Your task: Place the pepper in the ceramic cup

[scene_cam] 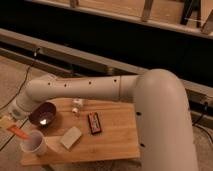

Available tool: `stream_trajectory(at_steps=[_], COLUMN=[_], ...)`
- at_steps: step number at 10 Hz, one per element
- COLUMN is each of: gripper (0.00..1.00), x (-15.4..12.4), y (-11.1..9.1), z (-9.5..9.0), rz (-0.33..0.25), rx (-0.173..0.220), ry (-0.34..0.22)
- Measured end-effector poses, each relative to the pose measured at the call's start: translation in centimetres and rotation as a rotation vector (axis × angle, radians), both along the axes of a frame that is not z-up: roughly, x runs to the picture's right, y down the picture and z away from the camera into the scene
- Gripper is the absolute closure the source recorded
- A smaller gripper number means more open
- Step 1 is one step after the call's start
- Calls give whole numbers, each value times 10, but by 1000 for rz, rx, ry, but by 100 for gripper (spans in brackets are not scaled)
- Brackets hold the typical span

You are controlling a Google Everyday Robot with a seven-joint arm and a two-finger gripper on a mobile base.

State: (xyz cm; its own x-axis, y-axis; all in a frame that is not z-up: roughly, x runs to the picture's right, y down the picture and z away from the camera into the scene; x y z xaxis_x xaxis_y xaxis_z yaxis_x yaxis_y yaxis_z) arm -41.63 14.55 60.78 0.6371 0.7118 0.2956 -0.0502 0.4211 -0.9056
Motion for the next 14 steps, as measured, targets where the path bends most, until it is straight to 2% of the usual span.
stream_trajectory(at_steps=[5, 9, 14], gripper=[100, 100, 100], x=[6, 10, 16], y=[10, 16, 29], z=[14, 16, 21], rz=[-1, -12, -36], rx=[-24, -8, 1], ry=[-19, -59, -75])
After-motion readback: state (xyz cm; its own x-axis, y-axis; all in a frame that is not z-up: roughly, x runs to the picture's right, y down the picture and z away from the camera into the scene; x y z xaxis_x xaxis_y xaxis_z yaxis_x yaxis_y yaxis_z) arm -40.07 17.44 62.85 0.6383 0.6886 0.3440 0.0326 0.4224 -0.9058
